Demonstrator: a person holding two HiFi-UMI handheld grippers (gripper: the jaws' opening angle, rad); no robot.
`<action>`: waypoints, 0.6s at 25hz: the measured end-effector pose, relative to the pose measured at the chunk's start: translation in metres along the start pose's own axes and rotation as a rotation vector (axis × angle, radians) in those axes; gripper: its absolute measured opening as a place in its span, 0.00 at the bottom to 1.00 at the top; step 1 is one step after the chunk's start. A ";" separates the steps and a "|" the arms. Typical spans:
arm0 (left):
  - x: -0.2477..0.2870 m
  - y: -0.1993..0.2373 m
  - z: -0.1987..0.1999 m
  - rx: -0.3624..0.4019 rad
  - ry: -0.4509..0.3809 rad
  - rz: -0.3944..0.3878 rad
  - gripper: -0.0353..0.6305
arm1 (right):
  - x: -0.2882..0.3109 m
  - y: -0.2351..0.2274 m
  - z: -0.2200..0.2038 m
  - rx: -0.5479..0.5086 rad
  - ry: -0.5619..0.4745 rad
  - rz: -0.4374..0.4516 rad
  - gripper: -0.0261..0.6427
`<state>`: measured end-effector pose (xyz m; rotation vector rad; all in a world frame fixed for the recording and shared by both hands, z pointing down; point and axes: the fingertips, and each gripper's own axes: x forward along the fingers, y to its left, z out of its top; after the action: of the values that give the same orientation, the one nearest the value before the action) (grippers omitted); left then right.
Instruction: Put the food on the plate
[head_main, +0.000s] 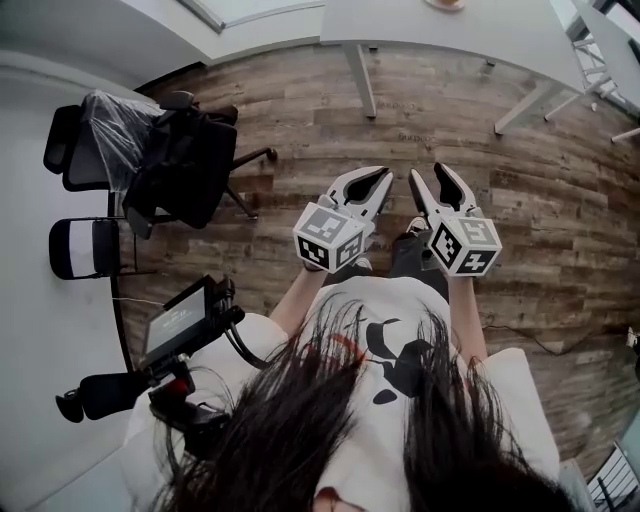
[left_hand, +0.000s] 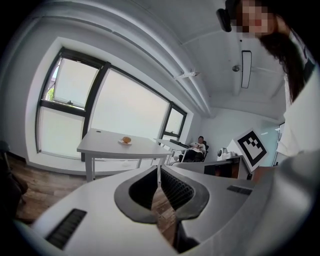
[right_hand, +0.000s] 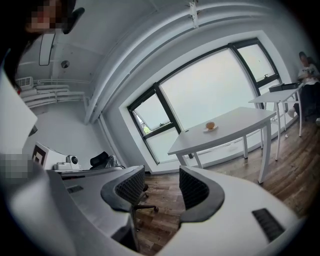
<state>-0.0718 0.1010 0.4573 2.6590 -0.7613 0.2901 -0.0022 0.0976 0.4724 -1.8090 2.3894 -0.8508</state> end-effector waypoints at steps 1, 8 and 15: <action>-0.002 0.001 -0.001 -0.005 -0.003 0.003 0.06 | -0.001 0.003 -0.003 0.002 0.005 0.000 0.38; -0.042 0.000 -0.020 -0.027 -0.025 -0.007 0.06 | -0.016 0.040 -0.030 -0.008 0.014 -0.011 0.38; -0.092 -0.018 -0.040 -0.024 -0.046 -0.039 0.06 | -0.049 0.079 -0.058 -0.036 0.012 -0.038 0.38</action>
<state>-0.1421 0.1740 0.4623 2.6634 -0.7211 0.2087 -0.0753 0.1787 0.4727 -1.8728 2.4009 -0.8292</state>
